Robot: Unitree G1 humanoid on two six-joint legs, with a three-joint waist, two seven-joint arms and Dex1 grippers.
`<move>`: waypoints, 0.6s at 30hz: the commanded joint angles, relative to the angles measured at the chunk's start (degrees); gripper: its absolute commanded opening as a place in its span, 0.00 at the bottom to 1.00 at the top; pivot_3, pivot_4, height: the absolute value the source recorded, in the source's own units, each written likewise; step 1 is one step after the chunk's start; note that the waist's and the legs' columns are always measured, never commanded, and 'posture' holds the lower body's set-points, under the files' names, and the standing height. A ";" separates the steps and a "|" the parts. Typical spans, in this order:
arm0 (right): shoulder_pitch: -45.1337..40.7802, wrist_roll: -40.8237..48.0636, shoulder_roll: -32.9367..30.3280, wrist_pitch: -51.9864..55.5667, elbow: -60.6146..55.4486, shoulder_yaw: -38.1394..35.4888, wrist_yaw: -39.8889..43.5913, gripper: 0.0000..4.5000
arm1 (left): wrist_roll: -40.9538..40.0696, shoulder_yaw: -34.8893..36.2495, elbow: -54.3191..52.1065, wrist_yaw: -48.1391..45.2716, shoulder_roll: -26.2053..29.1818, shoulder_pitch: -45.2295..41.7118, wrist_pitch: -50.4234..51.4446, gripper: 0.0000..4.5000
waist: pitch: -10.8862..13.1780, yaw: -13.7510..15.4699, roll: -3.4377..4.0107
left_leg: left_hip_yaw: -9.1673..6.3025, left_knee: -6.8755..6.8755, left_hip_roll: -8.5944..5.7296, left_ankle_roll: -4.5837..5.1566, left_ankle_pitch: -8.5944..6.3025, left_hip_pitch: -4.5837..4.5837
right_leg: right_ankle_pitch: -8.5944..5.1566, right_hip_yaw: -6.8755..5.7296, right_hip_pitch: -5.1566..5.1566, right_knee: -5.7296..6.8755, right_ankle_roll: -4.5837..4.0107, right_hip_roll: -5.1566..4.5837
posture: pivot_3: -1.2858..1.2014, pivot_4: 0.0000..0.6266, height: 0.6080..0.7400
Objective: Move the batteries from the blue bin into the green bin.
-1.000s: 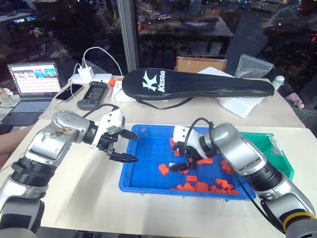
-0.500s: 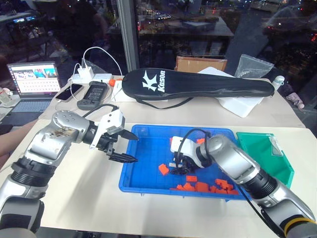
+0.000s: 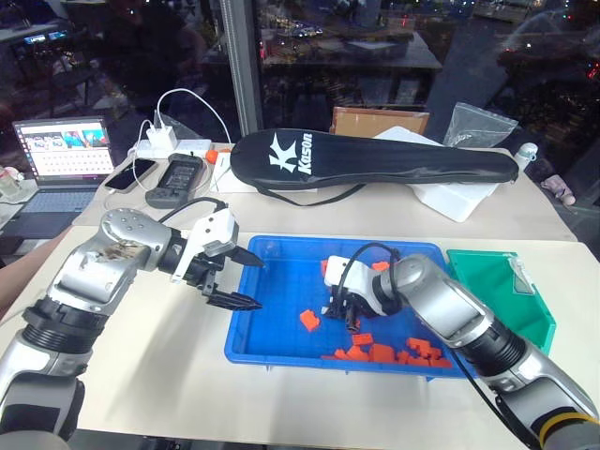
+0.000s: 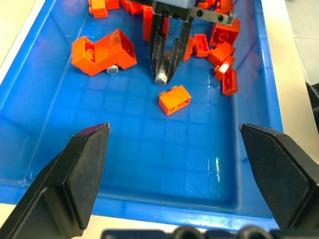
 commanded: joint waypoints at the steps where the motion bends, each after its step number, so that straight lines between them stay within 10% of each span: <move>1: -4.02 4.64 -3.35 5.15 -7.11 -9.69 1.07 0.05 | -1.47 0.84 0.06 -0.75 -1.06 -2.33 0.38 1.00 | 0.00 0.01 0.00 | 0.00 0.00 0.00 0.00 0.00 -0.02 | 0.00 0.00 -0.01 0.00 0.00 0.00 | 0.52 0.24 0.81; 12: 2.48 7.23 -35.43 3.52 0.15 -28.41 7.10 0.05 | -4.71 2.61 3.50 -0.22 -6.90 -5.87 0.78 1.00 | 0.03 0.57 -0.03 | -0.02 -0.07 -0.01 0.04 -0.03 -0.17 | -0.02 -0.02 0.01 -0.30 -0.02 -0.01 | 0.52 0.24 0.81; 18: 15.66 6.87 -38.74 -0.33 5.12 -33.96 3.69 0.05 | -6.61 5.16 5.28 2.68 -10.87 -7.93 1.27 1.00 | 0.00 -0.58 -0.01 | -0.02 -0.11 -0.01 0.05 -0.03 -0.08 | -0.01 0.02 0.08 -0.32 -0.01 -0.01 | 0.52 0.24 0.81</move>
